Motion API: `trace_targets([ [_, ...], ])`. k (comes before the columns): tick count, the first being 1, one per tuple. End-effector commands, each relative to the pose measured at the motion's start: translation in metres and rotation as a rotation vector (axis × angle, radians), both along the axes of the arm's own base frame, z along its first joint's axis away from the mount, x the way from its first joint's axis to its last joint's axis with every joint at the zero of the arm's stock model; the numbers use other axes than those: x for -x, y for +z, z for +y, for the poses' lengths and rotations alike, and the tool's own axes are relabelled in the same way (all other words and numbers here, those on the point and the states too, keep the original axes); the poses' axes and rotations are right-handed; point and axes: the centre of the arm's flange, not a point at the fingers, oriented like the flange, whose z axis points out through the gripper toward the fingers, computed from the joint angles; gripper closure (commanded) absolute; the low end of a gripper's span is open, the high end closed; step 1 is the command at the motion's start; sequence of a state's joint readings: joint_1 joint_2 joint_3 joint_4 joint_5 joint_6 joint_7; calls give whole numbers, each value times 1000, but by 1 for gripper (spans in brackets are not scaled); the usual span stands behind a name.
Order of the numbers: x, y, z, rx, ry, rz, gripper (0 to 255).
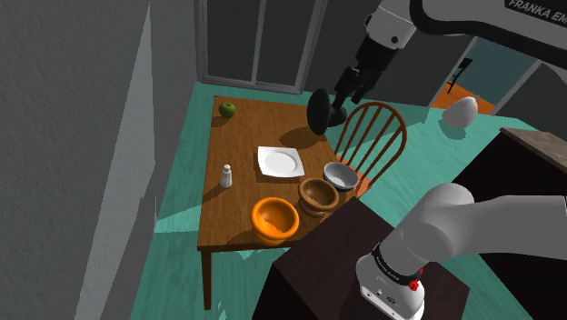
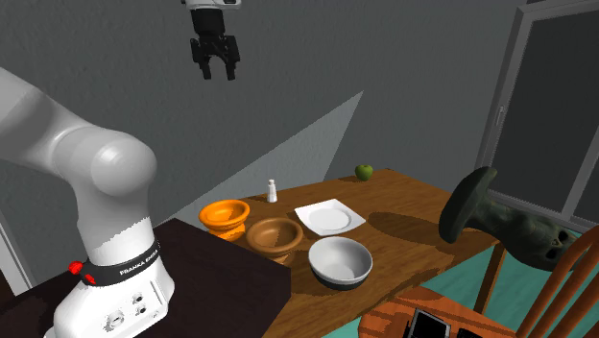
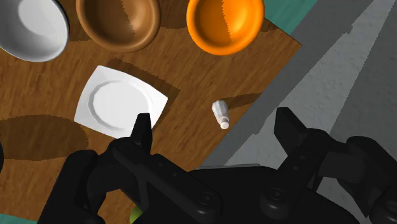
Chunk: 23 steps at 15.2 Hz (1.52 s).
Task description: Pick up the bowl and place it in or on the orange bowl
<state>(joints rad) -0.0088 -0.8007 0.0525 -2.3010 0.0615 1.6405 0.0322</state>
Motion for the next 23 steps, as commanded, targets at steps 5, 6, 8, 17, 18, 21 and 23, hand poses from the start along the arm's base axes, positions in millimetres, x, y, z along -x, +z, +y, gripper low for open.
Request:
trace_targets([
  [5, -17, -46, -15, 26, -21, 22, 0],
  [6, -21, -58, -20, 32, -26, 28, 0],
  [8, -29, -81, -28, 45, -37, 39, 0],
  [17, -61, -185, -71, 103, -84, 89, 0],
  [18, -64, -197, -76, 109, -89, 95, 0],
  [21, -72, -231, -92, 129, -104, 112, 0],
  [23, -77, -254, -104, 141, -115, 123, 0],
])
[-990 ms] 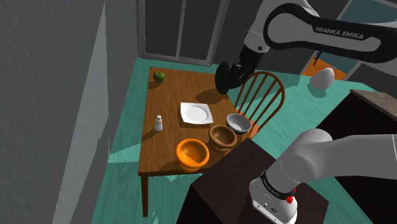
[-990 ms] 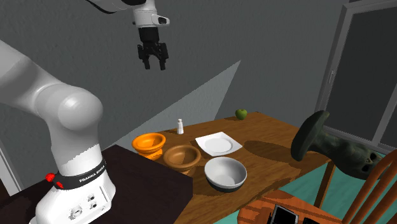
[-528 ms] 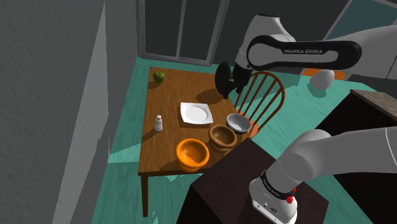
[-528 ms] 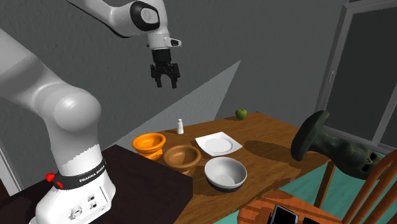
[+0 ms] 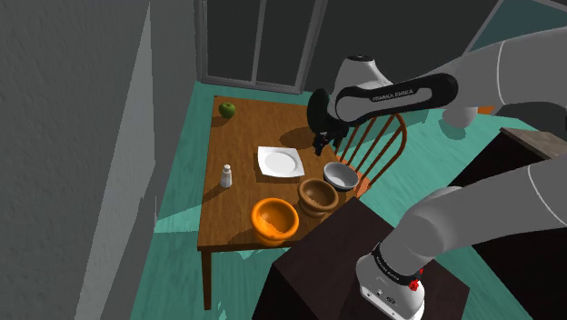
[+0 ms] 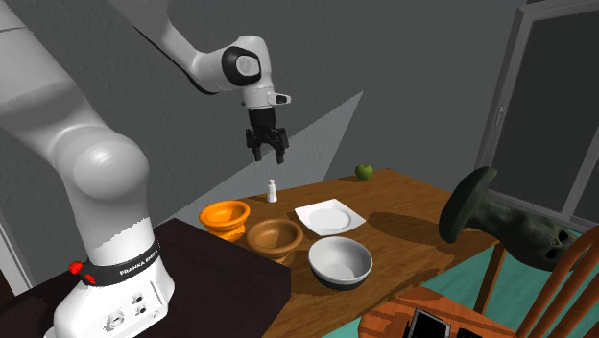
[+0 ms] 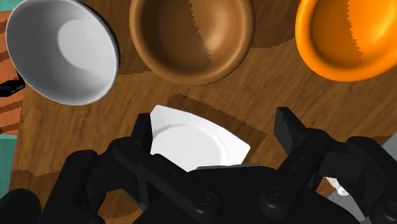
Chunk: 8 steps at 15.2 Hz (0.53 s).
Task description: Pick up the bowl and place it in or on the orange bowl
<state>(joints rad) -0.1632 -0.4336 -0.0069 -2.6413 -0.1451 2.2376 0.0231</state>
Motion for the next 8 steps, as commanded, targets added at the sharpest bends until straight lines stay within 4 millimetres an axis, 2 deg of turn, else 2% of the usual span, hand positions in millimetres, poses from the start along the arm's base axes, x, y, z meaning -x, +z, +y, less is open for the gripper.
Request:
trace_targets([
  [1, -4, -26, -13, 13, -10, 10, 0],
  [8, -19, -105, -56, 58, -46, 50, 0],
])
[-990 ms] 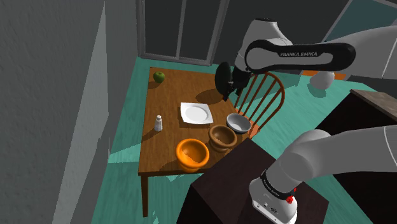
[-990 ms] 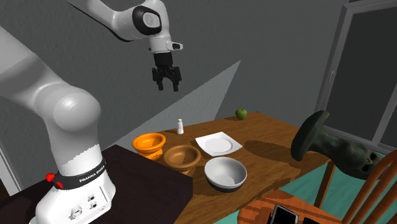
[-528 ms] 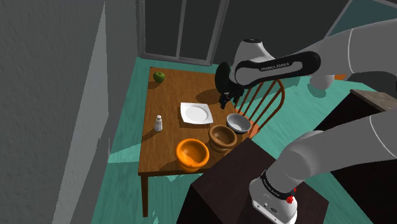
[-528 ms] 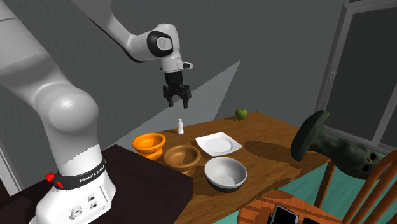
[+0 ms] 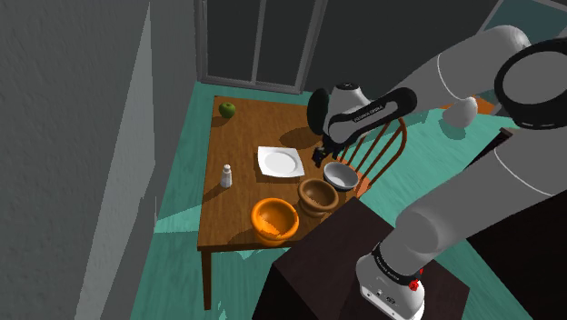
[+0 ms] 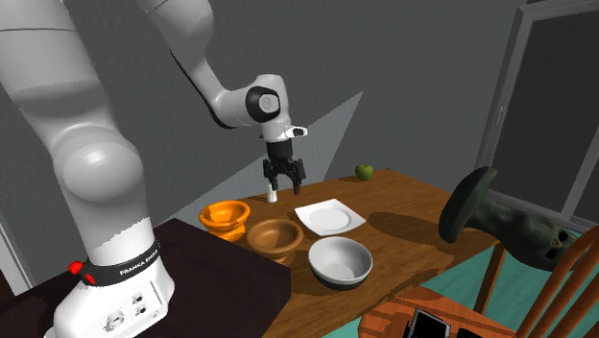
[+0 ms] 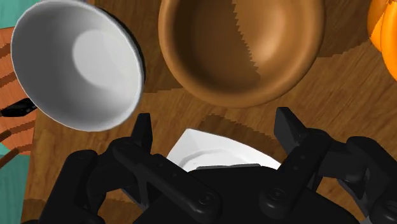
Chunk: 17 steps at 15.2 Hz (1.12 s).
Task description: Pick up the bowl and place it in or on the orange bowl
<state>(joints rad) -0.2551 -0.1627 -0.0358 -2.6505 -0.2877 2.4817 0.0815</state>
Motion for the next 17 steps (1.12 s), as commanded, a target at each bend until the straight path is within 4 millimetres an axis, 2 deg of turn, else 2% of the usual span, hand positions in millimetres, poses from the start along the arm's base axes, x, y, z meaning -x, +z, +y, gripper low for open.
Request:
trace_targets([
  [1, -6, -24, -15, 13, -9, 10, 0],
  [12, -19, -144, -90, 84, -67, 72, 0],
  [17, -16, -169, -99, 87, -69, 74, 0],
])
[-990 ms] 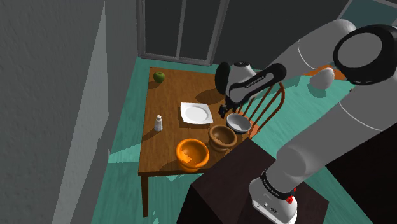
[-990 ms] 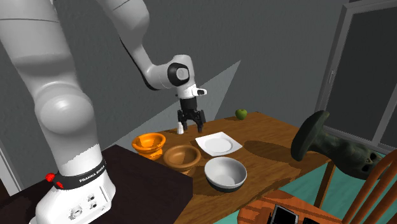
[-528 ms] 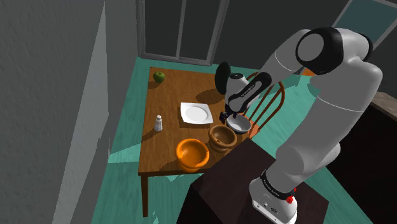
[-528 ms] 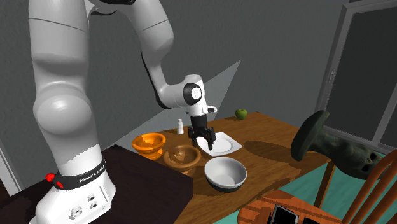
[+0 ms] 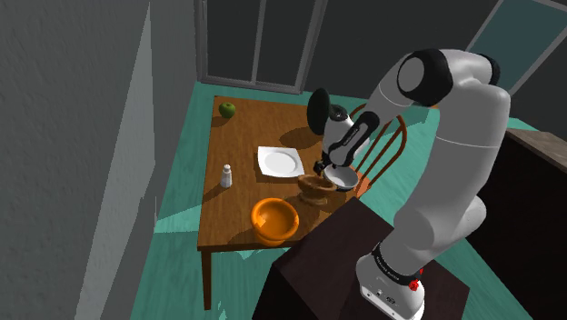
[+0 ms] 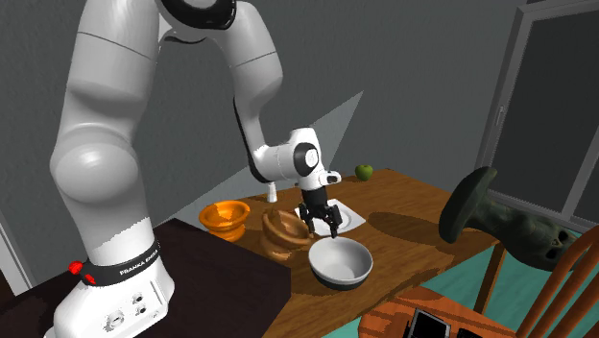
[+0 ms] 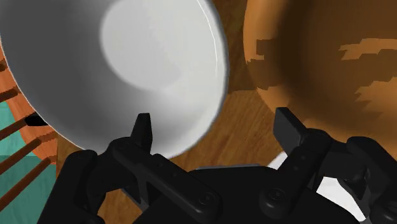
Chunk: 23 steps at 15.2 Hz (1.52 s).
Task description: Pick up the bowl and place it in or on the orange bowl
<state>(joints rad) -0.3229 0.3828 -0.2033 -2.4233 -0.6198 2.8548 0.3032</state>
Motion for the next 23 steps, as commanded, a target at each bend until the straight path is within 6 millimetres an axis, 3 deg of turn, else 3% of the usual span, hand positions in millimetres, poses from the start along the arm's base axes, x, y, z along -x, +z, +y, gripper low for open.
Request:
trace_targets([
  [1, 15, -34, 3, -15, -2, 100, 0],
  [4, 17, -47, 0, -15, -2, 100, 0],
  [11, 17, -47, 0, -15, -2, 100, 0],
  [12, 17, -47, 0, -15, -2, 100, 255],
  [21, 17, -47, 0, -15, -2, 100, 255],
  [23, 17, -37, 0, -15, -2, 100, 255],
])
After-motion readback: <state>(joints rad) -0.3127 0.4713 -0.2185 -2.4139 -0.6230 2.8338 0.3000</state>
